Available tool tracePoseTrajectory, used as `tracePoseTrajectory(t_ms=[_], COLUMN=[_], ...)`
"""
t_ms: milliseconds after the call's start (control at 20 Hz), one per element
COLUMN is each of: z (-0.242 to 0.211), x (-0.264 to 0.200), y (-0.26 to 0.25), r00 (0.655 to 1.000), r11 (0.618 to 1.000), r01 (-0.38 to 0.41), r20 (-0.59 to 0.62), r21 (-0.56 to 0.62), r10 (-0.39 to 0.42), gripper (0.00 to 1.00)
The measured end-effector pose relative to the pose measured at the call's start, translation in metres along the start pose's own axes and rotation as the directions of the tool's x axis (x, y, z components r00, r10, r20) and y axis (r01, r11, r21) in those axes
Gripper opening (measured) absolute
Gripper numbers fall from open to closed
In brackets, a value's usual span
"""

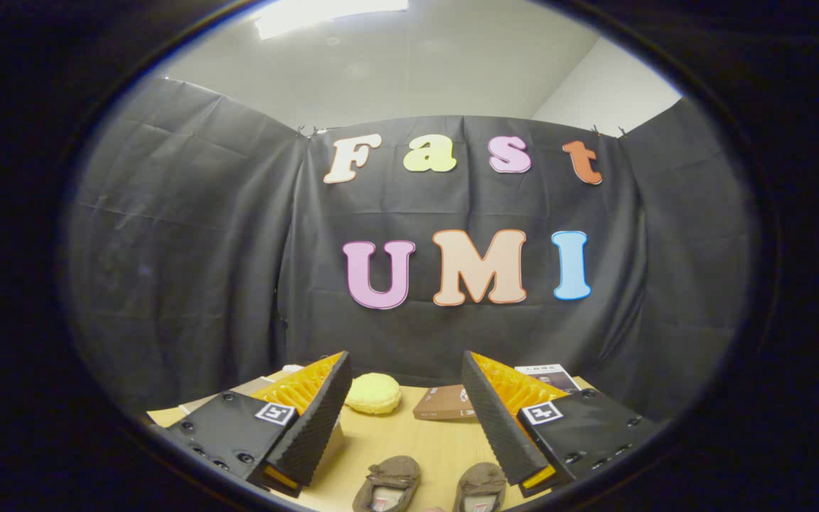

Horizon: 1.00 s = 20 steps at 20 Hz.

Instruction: Open the storage box then place both shoes into the box .Put the left shoe in first, then the right shoe, with the right side of both shoes facing outward in a uniform manner.

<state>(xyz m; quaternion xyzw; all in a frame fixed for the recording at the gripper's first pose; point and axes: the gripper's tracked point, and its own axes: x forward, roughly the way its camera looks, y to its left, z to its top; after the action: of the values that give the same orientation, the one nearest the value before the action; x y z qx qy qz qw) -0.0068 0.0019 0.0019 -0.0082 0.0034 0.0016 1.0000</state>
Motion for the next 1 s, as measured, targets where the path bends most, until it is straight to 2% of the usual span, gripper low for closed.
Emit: tracePoseTrajectory(t_ms=[550, 850, 1000], z=[-0.021, -0.066, -0.096], x=[0.004, 0.008, 0.01], y=[0.008, 0.029, 0.046], r00=[0.999, 0.981, 0.955], r11=[0.999, 0.985, 0.955], r01=[-0.039, -0.125, -0.175], r20=[-0.036, -0.131, -0.196], r21=[0.028, 0.123, 0.238], r10=[0.04, 0.141, 0.224], gripper=[0.99, 0.99, 0.98])
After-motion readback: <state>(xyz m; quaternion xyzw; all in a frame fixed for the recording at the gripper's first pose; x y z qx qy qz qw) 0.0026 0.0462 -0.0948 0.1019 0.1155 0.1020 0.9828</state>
